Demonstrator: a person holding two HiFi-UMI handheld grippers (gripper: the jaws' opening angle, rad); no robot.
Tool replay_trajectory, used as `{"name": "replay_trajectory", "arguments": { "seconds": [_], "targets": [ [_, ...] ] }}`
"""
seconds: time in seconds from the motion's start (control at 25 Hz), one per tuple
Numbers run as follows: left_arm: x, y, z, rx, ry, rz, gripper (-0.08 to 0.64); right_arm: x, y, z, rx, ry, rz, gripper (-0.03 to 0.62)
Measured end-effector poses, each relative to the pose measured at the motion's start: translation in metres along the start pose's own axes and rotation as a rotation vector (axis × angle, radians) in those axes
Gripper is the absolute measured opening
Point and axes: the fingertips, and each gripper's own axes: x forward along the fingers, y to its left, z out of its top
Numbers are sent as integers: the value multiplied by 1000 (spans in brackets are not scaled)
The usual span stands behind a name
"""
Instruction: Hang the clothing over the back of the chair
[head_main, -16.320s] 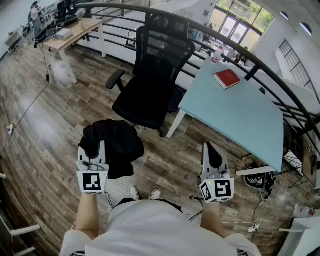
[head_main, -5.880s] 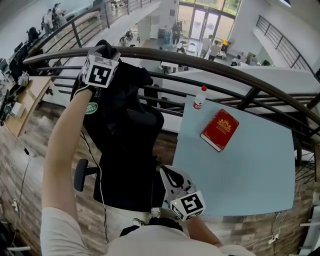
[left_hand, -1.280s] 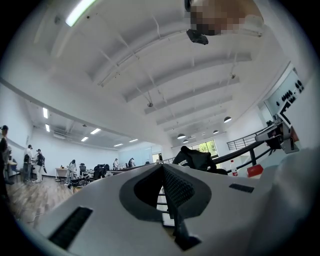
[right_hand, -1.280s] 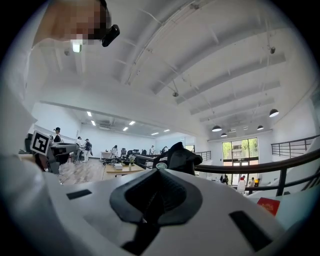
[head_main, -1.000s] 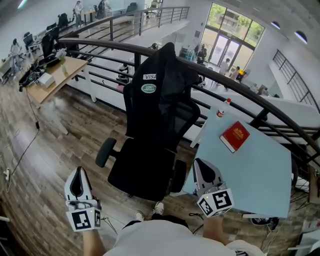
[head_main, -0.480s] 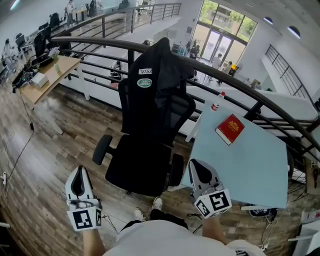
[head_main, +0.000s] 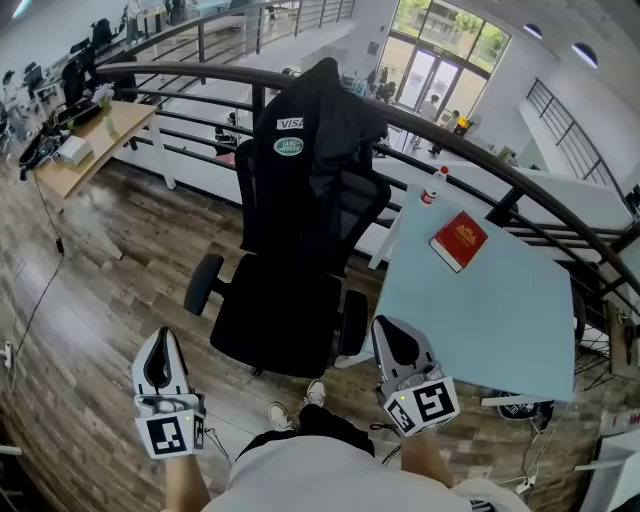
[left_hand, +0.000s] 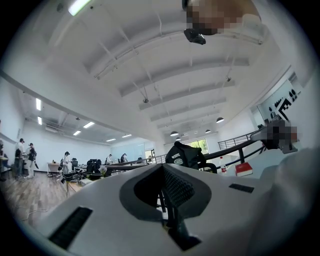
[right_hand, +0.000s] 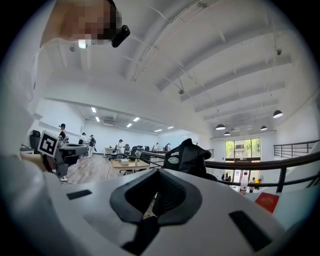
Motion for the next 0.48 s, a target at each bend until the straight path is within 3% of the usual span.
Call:
{"name": "replay_trajectory", "arguments": {
  "seconds": [0.48],
  "targets": [
    [5,-4,5,0,-7,-11,21,-6,-7,2,-6,-6,-23,18]
  ]
}}
